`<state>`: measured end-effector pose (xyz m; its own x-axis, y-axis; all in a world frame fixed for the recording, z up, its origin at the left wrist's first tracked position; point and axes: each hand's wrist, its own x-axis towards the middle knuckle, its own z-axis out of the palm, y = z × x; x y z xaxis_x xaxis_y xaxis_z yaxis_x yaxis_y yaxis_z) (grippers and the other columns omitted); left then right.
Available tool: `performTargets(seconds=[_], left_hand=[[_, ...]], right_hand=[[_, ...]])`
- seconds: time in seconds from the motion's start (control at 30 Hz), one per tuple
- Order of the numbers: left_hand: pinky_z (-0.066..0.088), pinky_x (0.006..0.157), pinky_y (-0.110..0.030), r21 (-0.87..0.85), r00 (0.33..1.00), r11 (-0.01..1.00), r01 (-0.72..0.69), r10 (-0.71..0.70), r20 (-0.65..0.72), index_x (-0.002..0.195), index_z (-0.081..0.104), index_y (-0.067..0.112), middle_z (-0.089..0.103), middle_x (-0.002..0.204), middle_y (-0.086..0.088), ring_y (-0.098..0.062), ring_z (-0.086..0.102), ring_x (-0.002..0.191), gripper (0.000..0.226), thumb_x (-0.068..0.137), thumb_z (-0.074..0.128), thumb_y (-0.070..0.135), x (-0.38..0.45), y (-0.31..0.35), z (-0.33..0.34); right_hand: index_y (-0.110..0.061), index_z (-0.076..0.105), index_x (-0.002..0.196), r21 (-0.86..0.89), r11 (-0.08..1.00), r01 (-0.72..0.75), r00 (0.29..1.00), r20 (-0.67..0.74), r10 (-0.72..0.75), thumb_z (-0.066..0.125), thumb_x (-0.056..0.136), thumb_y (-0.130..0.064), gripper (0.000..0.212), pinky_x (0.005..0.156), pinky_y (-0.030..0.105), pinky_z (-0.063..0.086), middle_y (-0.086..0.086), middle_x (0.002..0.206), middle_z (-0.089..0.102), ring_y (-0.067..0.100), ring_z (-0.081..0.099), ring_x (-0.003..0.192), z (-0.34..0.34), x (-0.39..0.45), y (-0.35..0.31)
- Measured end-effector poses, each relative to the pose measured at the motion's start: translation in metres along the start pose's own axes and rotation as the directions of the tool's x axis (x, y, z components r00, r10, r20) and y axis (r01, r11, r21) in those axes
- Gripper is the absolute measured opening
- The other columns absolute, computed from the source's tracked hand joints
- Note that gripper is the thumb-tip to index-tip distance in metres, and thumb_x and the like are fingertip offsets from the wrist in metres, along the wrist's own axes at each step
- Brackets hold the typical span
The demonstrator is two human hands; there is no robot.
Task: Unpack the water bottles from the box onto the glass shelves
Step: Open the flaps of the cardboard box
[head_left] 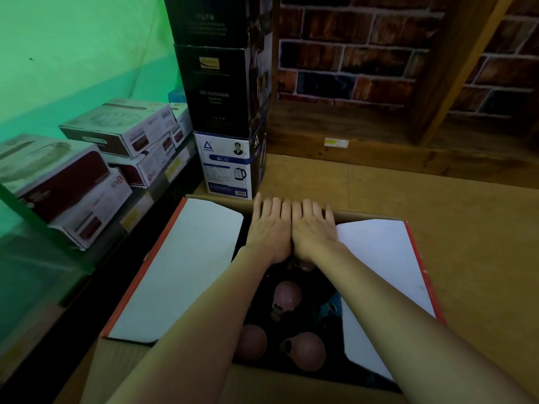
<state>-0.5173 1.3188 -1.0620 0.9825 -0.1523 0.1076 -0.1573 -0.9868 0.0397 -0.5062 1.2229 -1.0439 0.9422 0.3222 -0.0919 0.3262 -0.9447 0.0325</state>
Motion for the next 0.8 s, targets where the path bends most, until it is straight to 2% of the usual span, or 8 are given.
performTargets(seconds=[0.1,0.17,0.27,0.37,0.47,0.57,0.67,0.8], left_hand=[[-0.001,0.119,-0.05,-0.025,0.996,1.0,0.015,-0.012,0.094,0.149,-0.01,0.007,-0.01,0.159,-0.014,-0.034,-0.013,0.146,0.085,0.091,0.045,0.033,-0.022,0.005,-0.004],[0.006,0.117,-0.054,-0.067,0.975,0.995,0.079,-0.063,0.214,0.149,-0.013,0.008,-0.021,0.157,-0.013,-0.036,-0.02,0.144,0.093,0.09,0.053,0.035,-0.041,0.011,-0.009],[0.007,0.116,-0.054,-0.103,0.881,0.971,0.214,-0.147,0.45,0.148,-0.013,0.003,-0.017,0.156,-0.018,-0.04,-0.02,0.143,0.102,0.086,0.062,0.035,-0.072,0.02,-0.022],[-0.003,0.116,-0.051,-0.026,0.824,0.977,0.21,-0.162,0.543,0.147,-0.01,-0.004,-0.008,0.156,-0.024,-0.043,-0.015,0.143,0.083,0.094,0.047,0.024,-0.098,0.02,-0.035],[-0.001,0.118,-0.047,0.035,0.865,0.982,0.188,-0.182,0.467,0.147,-0.01,-0.004,-0.006,0.156,-0.024,-0.041,-0.01,0.144,0.079,0.095,0.044,0.022,-0.111,0.012,-0.05],[-0.005,0.117,-0.051,0.094,0.957,0.985,0.147,-0.165,0.237,0.147,-0.006,-0.005,-0.007,0.156,-0.027,-0.042,-0.015,0.144,0.078,0.094,0.044,0.023,-0.116,-0.003,-0.071],[-0.008,0.117,-0.047,0.071,0.956,0.963,0.259,-0.267,0.124,0.147,-0.01,-0.002,-0.018,0.155,-0.023,-0.037,-0.021,0.143,0.087,0.091,0.05,0.026,-0.126,-0.036,-0.091],[-0.012,0.117,-0.041,0.07,0.957,0.959,0.274,-0.279,0.076,0.148,-0.011,0.001,-0.018,0.157,-0.019,-0.032,-0.022,0.144,0.088,0.089,0.05,0.024,-0.145,-0.083,-0.093]], right_hand=[[-0.004,-0.016,0.147,-0.04,0.999,0.012,1.0,-0.008,-0.013,0.057,0.088,-0.027,0.096,0.117,0.049,-0.006,0.017,0.156,-0.018,0.032,-0.014,0.145,0.006,-0.018,-0.006],[-0.007,-0.017,0.148,-0.009,0.999,0.043,0.999,0.029,-0.043,0.052,0.092,-0.024,0.09,0.116,0.05,-0.005,0.015,0.154,-0.029,0.03,-0.024,0.143,0.012,-0.033,-0.01],[-0.012,-0.01,0.15,0.013,0.99,0.138,0.976,0.169,-0.138,0.06,0.087,-0.023,0.095,0.116,0.05,-0.003,0.01,0.155,-0.027,0.026,-0.021,0.144,0.018,-0.057,-0.015],[-0.017,-0.011,0.15,0.036,0.965,0.262,0.918,0.3,-0.26,0.059,0.088,-0.019,0.094,0.116,0.05,0.002,0.004,0.156,-0.027,0.023,-0.022,0.144,0.017,-0.074,-0.028],[-0.02,-0.017,0.149,0.121,0.943,0.309,0.902,0.277,-0.331,0.061,0.087,-0.021,0.1,0.118,0.051,0.0,0.0,0.156,-0.027,0.018,-0.022,0.144,0.002,-0.082,-0.045],[-0.021,-0.021,0.147,0.223,0.915,0.335,0.917,0.147,-0.372,0.063,0.086,-0.031,0.104,0.119,0.048,0.0,-0.002,0.156,-0.024,0.015,-0.02,0.145,-0.019,-0.081,-0.063],[-0.018,-0.017,0.148,0.233,0.881,0.411,0.9,0.054,-0.434,0.064,0.086,-0.034,0.103,0.12,0.045,0.002,0.0,0.157,-0.022,0.015,-0.018,0.145,-0.034,-0.075,-0.093],[-0.018,-0.011,0.15,0.255,0.841,0.478,0.864,0.038,-0.502,0.057,0.091,-0.025,0.09,0.12,0.046,0.005,0.001,0.158,-0.017,0.016,-0.014,0.146,-0.038,-0.067,-0.138]])
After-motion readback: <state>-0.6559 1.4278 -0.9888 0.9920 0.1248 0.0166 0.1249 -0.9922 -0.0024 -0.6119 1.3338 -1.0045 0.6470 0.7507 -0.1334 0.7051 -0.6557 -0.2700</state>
